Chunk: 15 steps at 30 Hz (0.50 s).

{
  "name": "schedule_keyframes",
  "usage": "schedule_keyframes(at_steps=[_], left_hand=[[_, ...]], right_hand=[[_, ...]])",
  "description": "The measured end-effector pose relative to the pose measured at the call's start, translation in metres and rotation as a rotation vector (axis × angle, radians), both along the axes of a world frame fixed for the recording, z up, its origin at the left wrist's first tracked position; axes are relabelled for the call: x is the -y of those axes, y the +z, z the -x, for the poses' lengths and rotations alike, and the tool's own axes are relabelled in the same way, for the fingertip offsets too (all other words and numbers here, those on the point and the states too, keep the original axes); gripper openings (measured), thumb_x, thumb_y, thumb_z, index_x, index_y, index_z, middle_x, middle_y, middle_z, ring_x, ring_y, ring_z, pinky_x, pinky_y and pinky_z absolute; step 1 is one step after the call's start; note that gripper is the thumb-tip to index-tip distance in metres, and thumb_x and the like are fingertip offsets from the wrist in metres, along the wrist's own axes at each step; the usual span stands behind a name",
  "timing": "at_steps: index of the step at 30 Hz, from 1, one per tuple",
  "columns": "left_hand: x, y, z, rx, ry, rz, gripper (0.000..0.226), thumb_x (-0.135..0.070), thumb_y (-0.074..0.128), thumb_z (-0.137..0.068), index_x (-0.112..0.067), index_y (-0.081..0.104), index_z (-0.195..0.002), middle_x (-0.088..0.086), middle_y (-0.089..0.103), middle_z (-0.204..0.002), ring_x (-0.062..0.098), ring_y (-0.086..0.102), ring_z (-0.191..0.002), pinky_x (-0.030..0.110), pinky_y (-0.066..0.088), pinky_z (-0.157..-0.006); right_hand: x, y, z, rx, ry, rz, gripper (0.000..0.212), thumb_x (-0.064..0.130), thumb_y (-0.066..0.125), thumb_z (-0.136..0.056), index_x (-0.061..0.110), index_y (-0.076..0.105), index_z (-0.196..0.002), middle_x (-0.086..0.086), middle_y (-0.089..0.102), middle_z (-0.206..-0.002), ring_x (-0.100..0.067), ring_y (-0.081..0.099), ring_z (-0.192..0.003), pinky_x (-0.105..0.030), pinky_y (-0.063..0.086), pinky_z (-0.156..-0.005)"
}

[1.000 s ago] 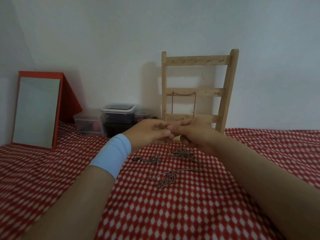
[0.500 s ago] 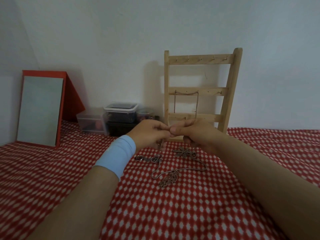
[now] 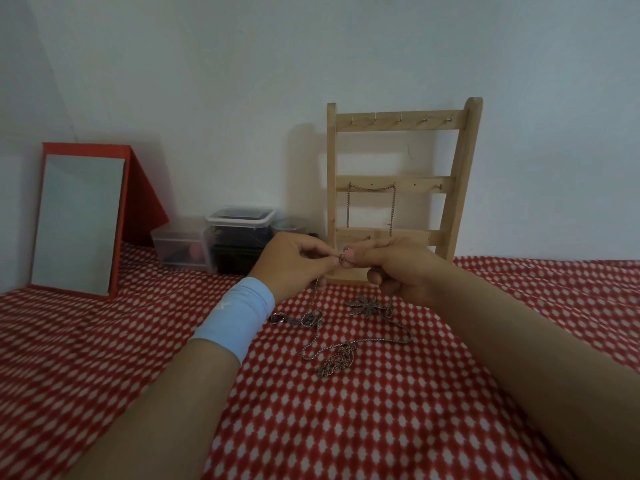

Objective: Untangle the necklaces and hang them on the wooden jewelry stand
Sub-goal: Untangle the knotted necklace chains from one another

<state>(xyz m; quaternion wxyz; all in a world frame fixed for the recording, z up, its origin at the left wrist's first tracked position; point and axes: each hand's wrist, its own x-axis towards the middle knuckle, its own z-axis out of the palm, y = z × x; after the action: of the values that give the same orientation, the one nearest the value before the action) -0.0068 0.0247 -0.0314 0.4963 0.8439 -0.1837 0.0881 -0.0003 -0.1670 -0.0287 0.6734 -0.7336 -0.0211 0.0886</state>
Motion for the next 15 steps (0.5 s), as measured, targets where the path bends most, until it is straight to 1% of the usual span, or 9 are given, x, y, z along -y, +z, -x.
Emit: schedule_keyframes(at_steps=[2,4,8,12,14,15], left_hand=[[0.0000,-0.0004,-0.0005,0.019,0.008,-0.010,0.008,-0.012,0.071,-0.086,-0.016,0.076,-0.091,-0.010,0.069,-0.057,0.011,0.067,-0.057,0.011,0.052,-0.063],[0.0001,-0.0003,-0.0011,0.033,0.011,-0.016,0.007,-0.012,0.071,-0.086,-0.016,0.076,-0.089,-0.011,0.069,-0.056,0.011,0.067,-0.055,0.012,0.053,-0.064],[0.0027,-0.0011,-0.0027,0.058,0.045,-0.035,0.006,-0.013,0.071,-0.085,-0.017,0.076,-0.087,-0.006,0.069,-0.056,0.012,0.066,-0.054,0.016,0.056,-0.066],[0.0069,-0.0032,-0.0014,0.055,0.031,-0.009,0.011,-0.015,0.075,-0.083,-0.017,0.075,-0.094,-0.003,0.073,-0.074,0.014,0.067,-0.056,0.026,0.061,-0.068],[0.0082,-0.0040,-0.0005,0.066,0.029,-0.007,0.011,-0.019,0.078,-0.081,-0.018,0.076,-0.091,-0.005,0.074,-0.075,0.012,0.067,-0.056,0.028,0.061,-0.069],[0.0081,-0.0045,-0.0006,0.080,0.034,-0.010,0.010,-0.021,0.078,-0.080,-0.019,0.077,-0.090,-0.007,0.074,-0.076,0.007,0.067,-0.056,0.026,0.060,-0.072]], right_hand=[[0.0002,0.0006,-0.0003,0.000,-0.004,0.005,0.017,0.017,0.077,-0.088,0.011,0.077,-0.104,-0.004,0.079,-0.095,-0.008,0.047,-0.049,-0.017,0.029,-0.038],[0.0004,0.0002,-0.0006,0.007,-0.013,0.011,0.022,0.017,0.079,-0.085,0.010,0.077,-0.106,-0.006,0.080,-0.097,-0.009,0.048,-0.050,-0.017,0.030,-0.038],[-0.0013,-0.0010,0.0007,0.026,-0.035,0.027,0.025,0.013,0.082,-0.083,0.008,0.077,-0.106,-0.003,0.079,-0.085,-0.009,0.046,-0.049,-0.018,0.031,-0.039],[-0.0018,0.0008,0.0023,0.033,-0.052,0.027,0.019,0.014,0.080,-0.085,0.010,0.077,-0.103,0.005,0.074,-0.067,-0.004,0.041,-0.043,-0.018,0.029,-0.039],[-0.0018,0.0003,0.0021,0.029,-0.072,0.028,0.019,0.016,0.081,-0.085,0.011,0.077,-0.103,0.005,0.074,-0.069,-0.004,0.042,-0.043,-0.018,0.031,-0.039],[-0.0020,-0.0001,0.0018,0.028,-0.081,0.029,0.020,0.017,0.082,-0.084,0.011,0.078,-0.103,0.003,0.076,-0.072,-0.004,0.043,-0.044,-0.018,0.032,-0.039]])
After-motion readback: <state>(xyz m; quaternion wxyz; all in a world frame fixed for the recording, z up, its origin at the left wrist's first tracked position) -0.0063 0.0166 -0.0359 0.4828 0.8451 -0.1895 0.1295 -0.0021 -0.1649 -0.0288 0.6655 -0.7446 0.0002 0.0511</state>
